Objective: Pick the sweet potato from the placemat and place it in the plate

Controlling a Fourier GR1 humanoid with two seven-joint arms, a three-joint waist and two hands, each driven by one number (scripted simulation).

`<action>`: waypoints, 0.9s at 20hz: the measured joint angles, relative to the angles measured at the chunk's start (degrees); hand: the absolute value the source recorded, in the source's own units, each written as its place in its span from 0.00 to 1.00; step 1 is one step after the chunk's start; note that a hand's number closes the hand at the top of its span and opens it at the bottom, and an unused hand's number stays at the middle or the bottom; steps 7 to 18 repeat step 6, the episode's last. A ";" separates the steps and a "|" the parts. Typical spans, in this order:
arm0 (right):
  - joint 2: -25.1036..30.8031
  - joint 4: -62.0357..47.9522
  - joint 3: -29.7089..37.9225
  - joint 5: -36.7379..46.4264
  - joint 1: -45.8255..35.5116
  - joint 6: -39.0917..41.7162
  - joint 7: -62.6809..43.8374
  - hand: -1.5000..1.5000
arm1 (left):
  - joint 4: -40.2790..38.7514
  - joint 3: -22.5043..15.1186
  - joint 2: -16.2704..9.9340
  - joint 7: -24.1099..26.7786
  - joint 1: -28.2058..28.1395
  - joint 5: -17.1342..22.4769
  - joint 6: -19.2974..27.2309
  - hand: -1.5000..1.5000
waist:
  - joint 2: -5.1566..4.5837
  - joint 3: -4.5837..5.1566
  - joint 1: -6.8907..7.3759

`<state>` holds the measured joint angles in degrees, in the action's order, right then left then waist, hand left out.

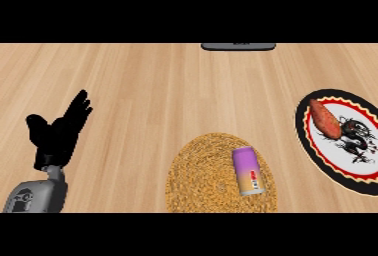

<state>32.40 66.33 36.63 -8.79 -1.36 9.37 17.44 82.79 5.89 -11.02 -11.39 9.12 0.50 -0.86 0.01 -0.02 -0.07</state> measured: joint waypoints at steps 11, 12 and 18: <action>3.86 -5.02 2.21 0.36 1.16 2.65 1.54 0.00 | 1.85 -0.41 0.84 0.20 -2.07 -0.78 0.01 0.50 | 0.01 0.02 0.04; 3.86 -5.02 2.21 0.36 1.16 2.65 1.54 0.00 | 1.85 -0.41 0.84 0.20 -2.07 -0.78 0.01 0.50 | 0.01 0.02 0.04; 3.86 -5.02 2.21 0.36 1.16 2.65 1.54 0.00 | 1.85 -0.41 0.84 0.20 -2.07 -0.78 0.01 0.50 | 0.01 0.02 0.04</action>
